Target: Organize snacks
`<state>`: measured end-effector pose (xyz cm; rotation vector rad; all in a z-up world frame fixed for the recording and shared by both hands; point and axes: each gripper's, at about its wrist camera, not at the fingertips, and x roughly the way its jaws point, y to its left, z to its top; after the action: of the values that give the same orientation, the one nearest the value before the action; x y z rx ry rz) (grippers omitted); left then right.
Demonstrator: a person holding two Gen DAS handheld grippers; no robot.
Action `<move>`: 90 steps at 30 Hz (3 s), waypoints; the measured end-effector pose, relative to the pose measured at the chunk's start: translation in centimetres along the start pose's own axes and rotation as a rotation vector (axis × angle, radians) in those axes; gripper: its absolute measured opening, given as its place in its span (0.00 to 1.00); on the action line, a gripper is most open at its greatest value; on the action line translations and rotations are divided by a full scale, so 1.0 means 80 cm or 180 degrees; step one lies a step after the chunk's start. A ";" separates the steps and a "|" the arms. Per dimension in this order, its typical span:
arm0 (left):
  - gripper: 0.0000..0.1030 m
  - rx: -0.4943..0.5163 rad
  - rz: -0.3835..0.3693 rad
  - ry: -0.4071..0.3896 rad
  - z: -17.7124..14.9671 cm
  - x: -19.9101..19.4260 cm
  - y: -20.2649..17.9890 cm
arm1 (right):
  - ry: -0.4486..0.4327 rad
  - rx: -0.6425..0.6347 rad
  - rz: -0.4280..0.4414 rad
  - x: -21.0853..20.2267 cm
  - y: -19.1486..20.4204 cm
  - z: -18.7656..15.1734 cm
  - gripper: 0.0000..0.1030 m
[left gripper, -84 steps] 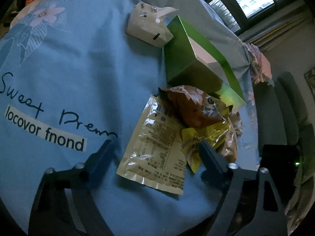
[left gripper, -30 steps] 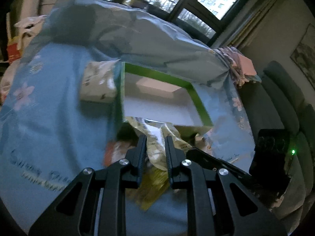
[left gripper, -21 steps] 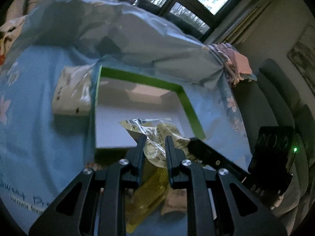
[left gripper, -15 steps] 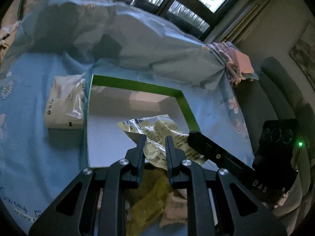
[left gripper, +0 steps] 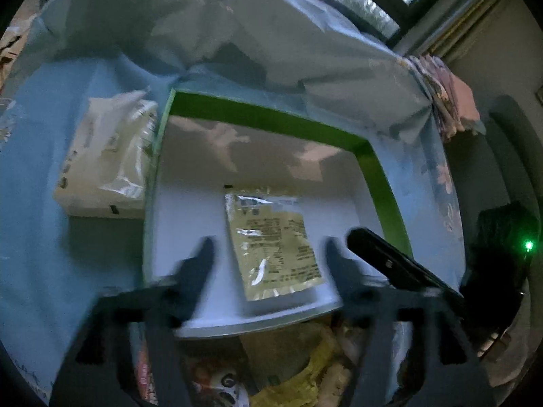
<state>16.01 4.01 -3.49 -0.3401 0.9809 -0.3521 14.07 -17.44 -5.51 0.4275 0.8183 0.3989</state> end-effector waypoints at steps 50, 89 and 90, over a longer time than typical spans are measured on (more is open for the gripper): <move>0.98 0.0813 -0.0878 0.0312 -0.212 -0.046 -0.069 | 0.0349 -0.0805 -0.0077 -0.124 -0.007 -0.206 0.59; 0.40 0.0589 -0.0659 0.0573 -0.215 -0.013 -0.058 | 0.0250 -0.1017 -0.0158 -0.114 0.006 -0.209 0.37; 0.40 0.0590 -0.0654 0.0568 -0.215 -0.014 -0.057 | 0.0243 -0.1016 -0.0155 -0.114 0.007 -0.210 0.37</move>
<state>0.18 -1.64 -9.48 -0.2438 1.0814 -0.6648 -4.53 -18.00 -9.89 0.0959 0.8207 0.4936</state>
